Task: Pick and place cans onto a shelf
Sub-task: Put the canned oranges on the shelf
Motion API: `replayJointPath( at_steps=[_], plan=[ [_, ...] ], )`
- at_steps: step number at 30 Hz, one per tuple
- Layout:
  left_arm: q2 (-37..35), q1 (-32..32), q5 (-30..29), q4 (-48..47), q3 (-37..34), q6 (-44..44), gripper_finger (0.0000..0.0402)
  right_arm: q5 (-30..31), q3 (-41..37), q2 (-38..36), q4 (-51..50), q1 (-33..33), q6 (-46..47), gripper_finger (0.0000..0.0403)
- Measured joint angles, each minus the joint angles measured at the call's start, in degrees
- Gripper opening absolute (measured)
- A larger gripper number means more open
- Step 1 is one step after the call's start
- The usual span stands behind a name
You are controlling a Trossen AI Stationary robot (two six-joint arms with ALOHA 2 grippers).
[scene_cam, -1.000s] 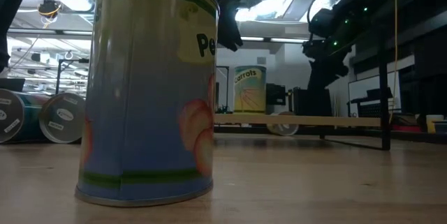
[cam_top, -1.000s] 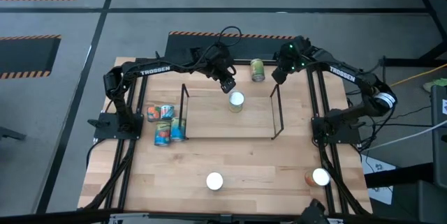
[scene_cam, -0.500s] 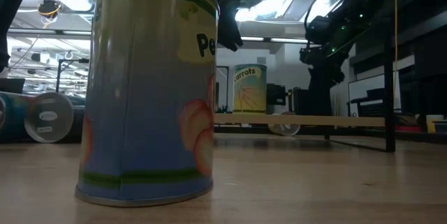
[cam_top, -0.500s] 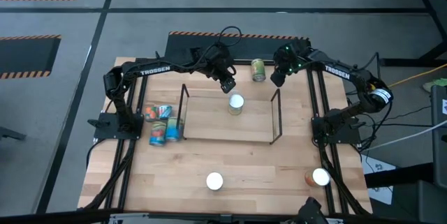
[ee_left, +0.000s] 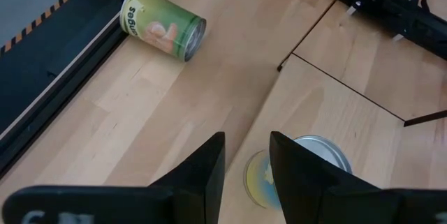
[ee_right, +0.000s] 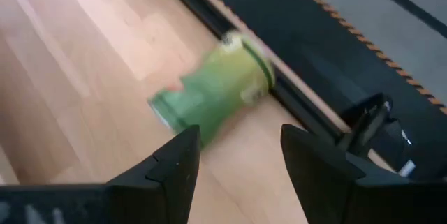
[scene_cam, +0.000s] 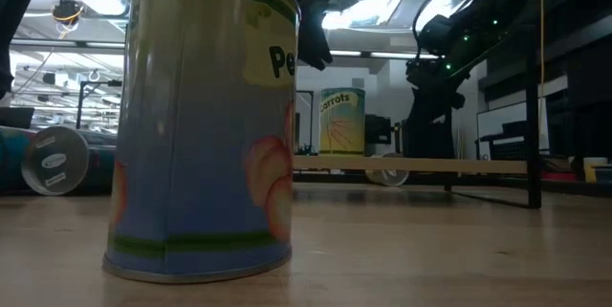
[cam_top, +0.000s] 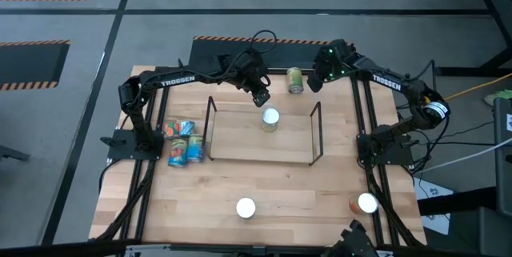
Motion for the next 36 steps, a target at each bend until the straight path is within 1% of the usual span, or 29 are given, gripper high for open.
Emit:
replayJointPath(
  at_steps=[3,5,14,23,29,36],
  plan=[
    [0.0,0.0,0.0,0.0,0.0,0.0,0.0106,-3.3,0.0,0.5,2.1,0.0,0.6,0.0198],
    [0.0,0.0,0.0,0.0,0.0,0.0,0.0106,-4.1,0.0,1.4,2.7,0.5,0.6,0.0194],
    [0.0,0.0,0.0,0.0,0.0,0.0,0.0106,-3.9,0.0,6.1,3.2,3.5,-1.2,0.0189],
    [0.0,0.0,0.0,0.0,0.0,0.0,0.0106,-3.7,0.0,6.5,3.5,5.1,-3.1,0.0189],
    [0.0,0.0,0.0,0.0,0.0,0.0,0.0106,-3.7,-1.9,6.5,4.4,6.2,-4.4,0.0189],
    [0.0,0.0,0.0,0.0,0.0,0.0,0.0106,2.3,-2.4,6.5,5.2,6.2,-4.2,0.0189]
  ],
)
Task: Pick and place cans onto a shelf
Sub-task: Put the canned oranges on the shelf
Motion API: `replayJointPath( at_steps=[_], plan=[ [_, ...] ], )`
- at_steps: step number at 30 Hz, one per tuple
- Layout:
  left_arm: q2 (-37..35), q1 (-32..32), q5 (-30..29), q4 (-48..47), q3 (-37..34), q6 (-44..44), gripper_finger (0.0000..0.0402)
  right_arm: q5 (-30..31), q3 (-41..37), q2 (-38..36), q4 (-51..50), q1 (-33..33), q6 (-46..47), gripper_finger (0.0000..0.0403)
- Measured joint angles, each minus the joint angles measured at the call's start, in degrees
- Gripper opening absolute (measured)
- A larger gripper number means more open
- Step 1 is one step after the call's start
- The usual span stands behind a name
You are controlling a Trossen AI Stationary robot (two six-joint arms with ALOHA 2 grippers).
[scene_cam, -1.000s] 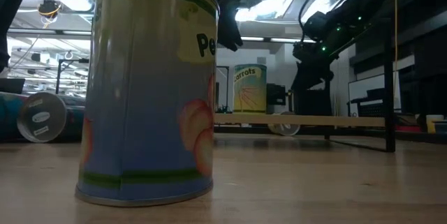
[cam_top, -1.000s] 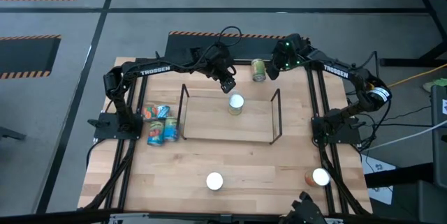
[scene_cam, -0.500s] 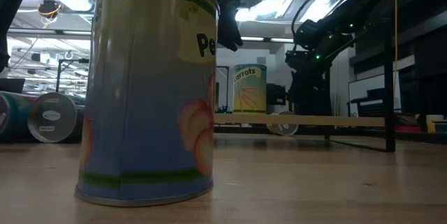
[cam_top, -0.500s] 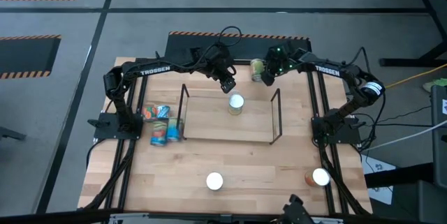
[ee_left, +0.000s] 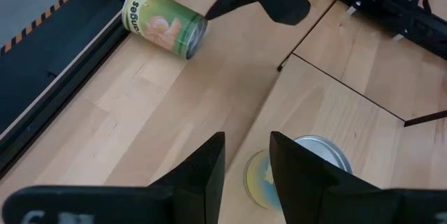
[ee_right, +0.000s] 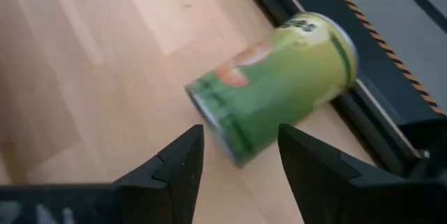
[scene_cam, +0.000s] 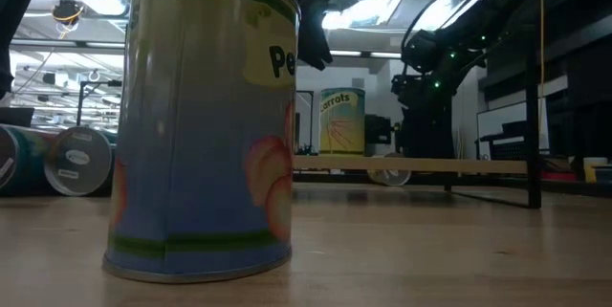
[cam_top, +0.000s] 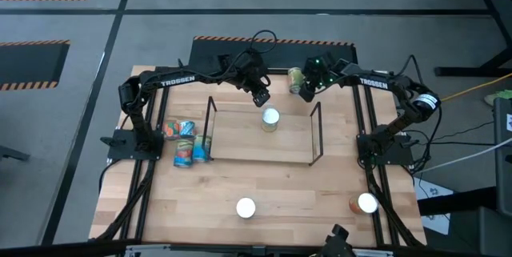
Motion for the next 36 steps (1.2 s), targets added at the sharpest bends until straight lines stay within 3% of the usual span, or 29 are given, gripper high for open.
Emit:
replayJointPath(
  at_steps=[29,36],
  plan=[
    [0.0,0.0,0.0,0.0,0.0,0.0,0.0106,3.0,0.0,9.7,3.3,0.7,1.3,0.0188],
    [0.0,0.0,0.0,0.0,0.0,0.0,0.0106,3.0,0.0,10.5,4.7,0.7,3.5,0.0147]
  ],
)
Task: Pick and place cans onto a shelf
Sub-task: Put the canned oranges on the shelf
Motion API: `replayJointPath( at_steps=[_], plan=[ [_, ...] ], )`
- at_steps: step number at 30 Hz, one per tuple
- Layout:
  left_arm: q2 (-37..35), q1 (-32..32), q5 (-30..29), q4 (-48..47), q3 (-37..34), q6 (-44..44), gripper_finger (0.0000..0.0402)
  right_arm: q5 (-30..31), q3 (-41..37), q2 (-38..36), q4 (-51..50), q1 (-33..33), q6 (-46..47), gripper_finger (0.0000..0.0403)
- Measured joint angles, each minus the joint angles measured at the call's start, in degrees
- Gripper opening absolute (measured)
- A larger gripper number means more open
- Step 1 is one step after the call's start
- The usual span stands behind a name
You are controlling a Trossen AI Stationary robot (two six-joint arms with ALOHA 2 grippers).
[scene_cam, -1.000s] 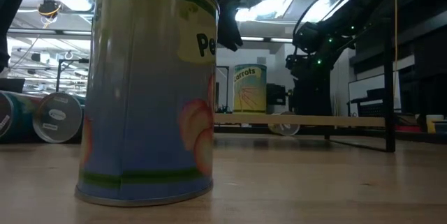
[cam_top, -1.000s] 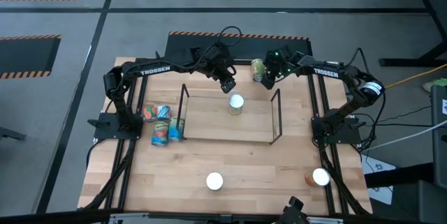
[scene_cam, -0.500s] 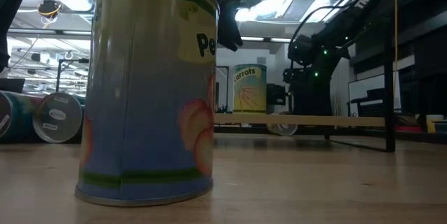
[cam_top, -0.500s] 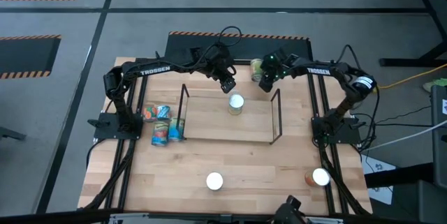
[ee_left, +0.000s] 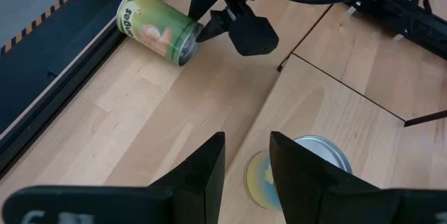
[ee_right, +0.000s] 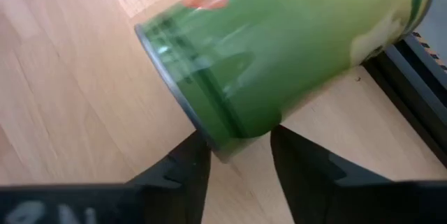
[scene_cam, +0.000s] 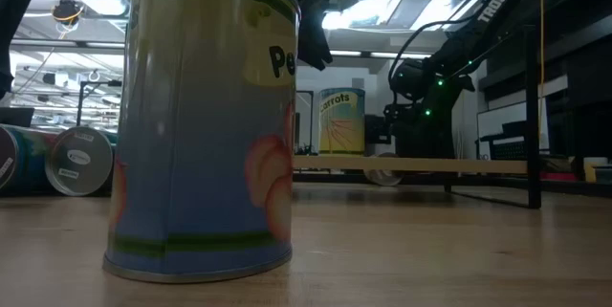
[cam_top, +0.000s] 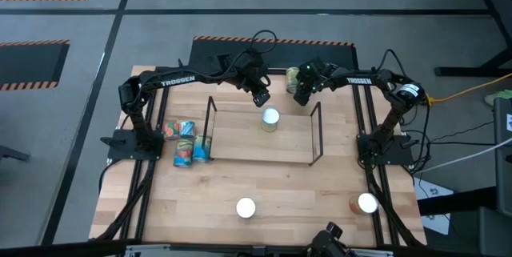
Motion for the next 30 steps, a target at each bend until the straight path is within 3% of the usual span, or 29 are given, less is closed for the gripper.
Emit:
replayJointPath(
  at_steps=[17,30],
  plan=[
    [0.0,0.0,0.0,0.0,0.0,0.0,0.0106,0.0,0.0,0.0,0.2,0.0,0.1,0.0012],
    [0.0,0.0,0.0,0.0,0.0,0.0,0.0106,0.0,0.0,0.0,0.3,0.0,-0.2,0.0006]
  ],
)
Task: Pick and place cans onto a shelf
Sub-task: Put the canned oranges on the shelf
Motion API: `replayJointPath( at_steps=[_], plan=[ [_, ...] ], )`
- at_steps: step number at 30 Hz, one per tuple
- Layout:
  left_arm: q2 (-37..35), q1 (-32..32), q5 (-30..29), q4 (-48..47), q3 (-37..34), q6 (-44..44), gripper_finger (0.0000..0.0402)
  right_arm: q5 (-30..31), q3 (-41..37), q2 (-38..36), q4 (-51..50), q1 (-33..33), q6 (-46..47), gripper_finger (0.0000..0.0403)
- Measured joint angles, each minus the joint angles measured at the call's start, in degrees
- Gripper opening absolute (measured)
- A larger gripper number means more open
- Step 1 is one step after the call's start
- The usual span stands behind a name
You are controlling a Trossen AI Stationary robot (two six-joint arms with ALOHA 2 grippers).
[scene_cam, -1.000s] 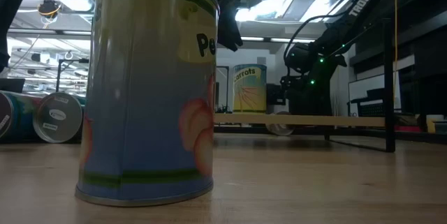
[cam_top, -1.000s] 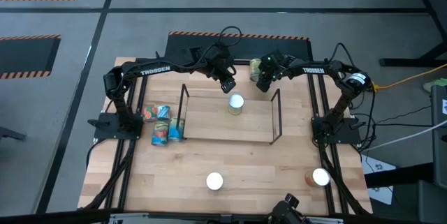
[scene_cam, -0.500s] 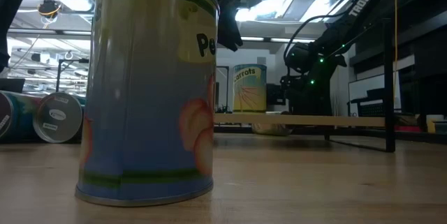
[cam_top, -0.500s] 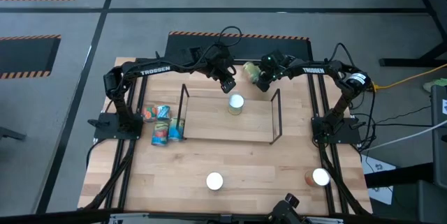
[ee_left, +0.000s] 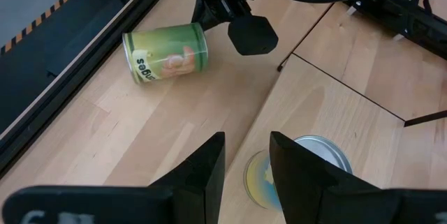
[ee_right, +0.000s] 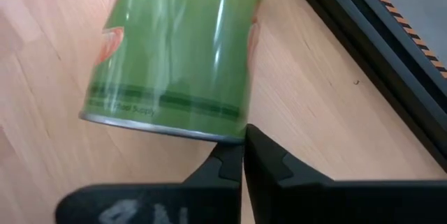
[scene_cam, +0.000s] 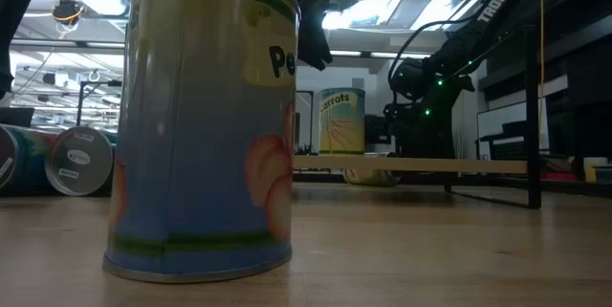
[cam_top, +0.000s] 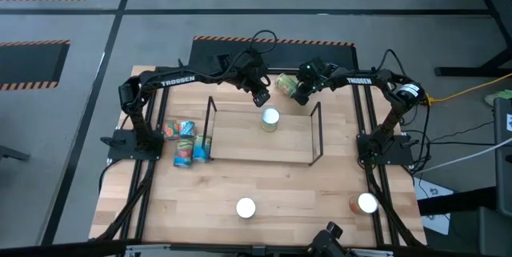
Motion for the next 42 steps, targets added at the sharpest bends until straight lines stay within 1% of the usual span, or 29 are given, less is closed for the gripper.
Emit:
replayJointPath(
  at_steps=[11,17,26,33,38,42],
  plan=[
    [0.0,0.0,0.0,0.0,0.0,0.0,0.0106,-0.4,0.6,-0.2,-0.6,0.0,-0.2,0.0002],
    [0.0,0.0,0.0,0.0,0.0,0.0,0.0106,-0.9,0.7,-4.4,-2.2,0.0,-0.6,0.0002],
    [0.0,0.0,0.0,0.0,0.0,0.0,0.0106,-1.0,0.7,-16.5,-9.1,0.0,-1.7,0.0001],
    [0.0,-0.1,0.0,0.0,0.0,3.6,0.0106,-1.3,0.7,-29.0,-14.6,0.0,-1.5,0.0000],
    [0.0,-1.2,0.0,0.1,0.0,8.6,0.0106,-4.9,0.8,-36.9,-18.2,0.8,-1.3,0.0000],
    [0.0,-3.0,0.0,0.8,0.0,13.1,0.0106,-9.0,0.8,-41.3,-20.0,2.8,-1.3,0.0000]
  ],
)
